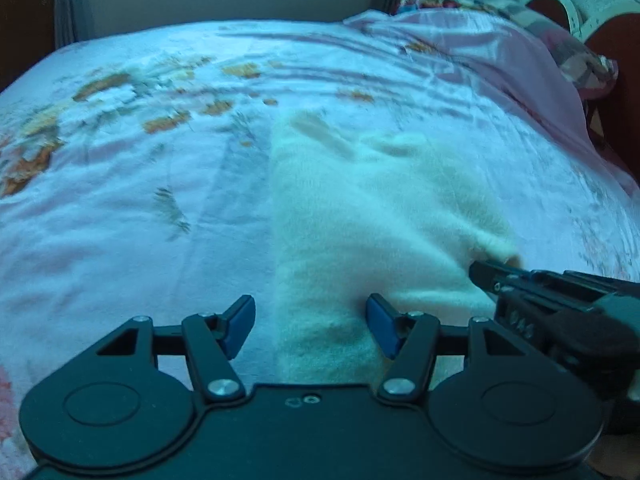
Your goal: Fold small clothes
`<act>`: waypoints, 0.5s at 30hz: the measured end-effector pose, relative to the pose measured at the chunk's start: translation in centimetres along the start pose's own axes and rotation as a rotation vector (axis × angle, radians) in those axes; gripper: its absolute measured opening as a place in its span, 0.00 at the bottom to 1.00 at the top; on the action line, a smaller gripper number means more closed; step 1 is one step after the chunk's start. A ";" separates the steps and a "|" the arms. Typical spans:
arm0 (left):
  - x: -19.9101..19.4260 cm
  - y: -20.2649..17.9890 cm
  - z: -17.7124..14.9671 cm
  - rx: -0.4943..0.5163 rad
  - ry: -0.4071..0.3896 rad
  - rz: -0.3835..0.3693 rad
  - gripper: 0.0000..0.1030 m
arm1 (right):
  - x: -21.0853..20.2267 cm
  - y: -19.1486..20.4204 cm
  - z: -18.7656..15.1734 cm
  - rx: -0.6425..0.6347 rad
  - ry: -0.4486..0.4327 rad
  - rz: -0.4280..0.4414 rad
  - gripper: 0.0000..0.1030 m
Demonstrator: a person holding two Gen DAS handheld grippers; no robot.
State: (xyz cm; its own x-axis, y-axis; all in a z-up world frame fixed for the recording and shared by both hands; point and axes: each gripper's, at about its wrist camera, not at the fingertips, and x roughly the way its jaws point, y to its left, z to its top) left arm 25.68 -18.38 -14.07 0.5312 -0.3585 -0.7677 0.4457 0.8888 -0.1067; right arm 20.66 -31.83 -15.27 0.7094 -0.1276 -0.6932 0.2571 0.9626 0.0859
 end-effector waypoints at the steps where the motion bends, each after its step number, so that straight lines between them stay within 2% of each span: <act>1: 0.4 -0.1 -0.1 -0.006 0.009 -0.007 0.58 | 0.6 -0.7 -0.9 -0.007 -0.002 -0.010 0.00; 5: 0.5 -0.6 -0.3 -0.003 0.010 -0.004 0.58 | 0.7 -0.9 -1.3 -0.042 0.007 -0.034 0.00; 10: -1.4 -0.8 1.2 0.014 -0.067 0.013 0.54 | 0.8 -1.3 -1.4 -0.030 0.010 -0.016 0.00; 13: -0.1 -1.0 2.7 0.019 -0.058 0.020 0.53 | 0.6 -0.7 -1.8 -0.044 -0.012 -0.035 0.00; 15: 1.8 -1.1 3.5 0.021 -0.011 0.025 0.55 | 0.7 -0.5 -2.1 -0.058 -0.027 -0.043 0.00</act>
State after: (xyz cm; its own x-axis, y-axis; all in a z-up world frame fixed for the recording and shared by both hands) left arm 28.61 -21.01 -13.10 0.5498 -0.3398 -0.7631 0.4473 0.8913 -0.0746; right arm 19.67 -31.86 -17.26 0.7160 -0.1746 -0.6759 0.2494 0.9683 0.0140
